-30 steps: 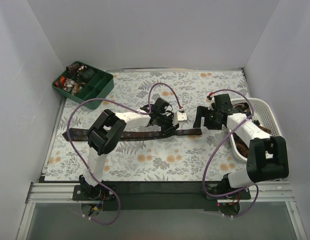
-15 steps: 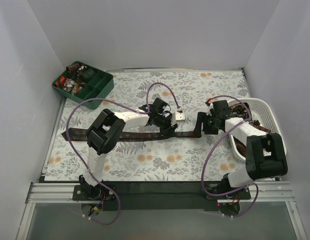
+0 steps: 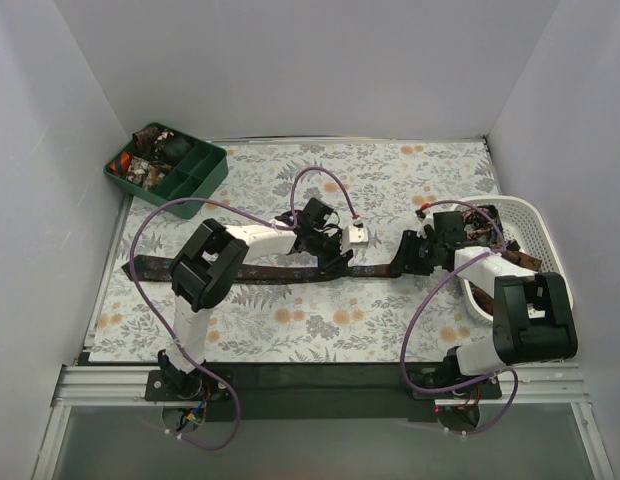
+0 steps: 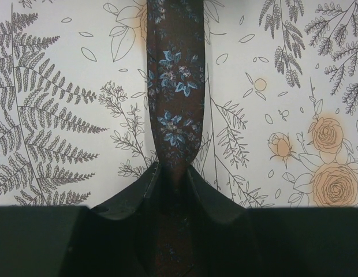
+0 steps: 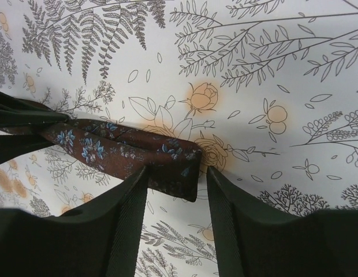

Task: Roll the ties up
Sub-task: Roll the tie

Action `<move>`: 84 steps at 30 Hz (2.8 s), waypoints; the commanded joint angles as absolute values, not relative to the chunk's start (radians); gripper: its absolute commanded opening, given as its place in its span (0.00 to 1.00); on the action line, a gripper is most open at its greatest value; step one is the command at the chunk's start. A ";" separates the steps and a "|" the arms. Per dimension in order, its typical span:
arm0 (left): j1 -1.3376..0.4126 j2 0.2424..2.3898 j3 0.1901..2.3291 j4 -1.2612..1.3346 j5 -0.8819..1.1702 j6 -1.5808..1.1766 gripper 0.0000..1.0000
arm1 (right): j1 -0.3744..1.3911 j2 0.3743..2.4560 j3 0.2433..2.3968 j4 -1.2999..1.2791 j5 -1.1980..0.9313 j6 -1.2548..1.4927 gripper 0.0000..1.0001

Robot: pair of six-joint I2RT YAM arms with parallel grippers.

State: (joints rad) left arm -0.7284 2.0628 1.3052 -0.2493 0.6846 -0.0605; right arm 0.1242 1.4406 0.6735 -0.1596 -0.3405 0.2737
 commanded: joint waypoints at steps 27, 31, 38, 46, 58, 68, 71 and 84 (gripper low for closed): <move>-0.730 1.832 1.215 -0.333 0.457 -0.257 0.63 | 0.060 1.465 0.581 -0.038 -0.411 0.293 0.01; -0.730 1.732 1.215 -0.310 0.270 -0.640 0.66 | 0.060 1.460 0.588 -0.049 -0.388 0.281 0.01; -0.810 1.701 1.092 -0.014 0.293 -1.053 0.28 | 0.061 1.444 0.609 -0.071 -0.350 0.275 0.01; -0.880 1.827 1.141 0.067 0.249 -1.107 0.01 | 0.061 1.425 0.632 -0.100 -0.308 0.252 0.01; -0.884 1.939 1.210 0.170 0.253 -1.121 0.00 | 0.066 1.410 0.635 -0.123 -0.279 0.232 0.01; -0.894 2.011 1.233 0.179 0.250 -1.137 0.00 | 0.075 1.414 0.641 -0.129 -0.270 0.232 0.01; -0.894 2.032 1.239 0.179 0.236 -1.126 0.00 | 0.080 1.414 0.641 -0.133 -0.265 0.229 0.01; -0.896 2.072 1.192 0.161 0.195 -1.137 0.00 | 0.097 1.353 0.721 -0.239 -0.225 0.229 0.01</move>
State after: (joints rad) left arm -0.8917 2.0678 1.2072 0.1715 0.2333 -1.1358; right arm 0.0891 1.3968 0.6487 -0.1806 -0.2569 0.2440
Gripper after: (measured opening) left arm 0.013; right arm 0.013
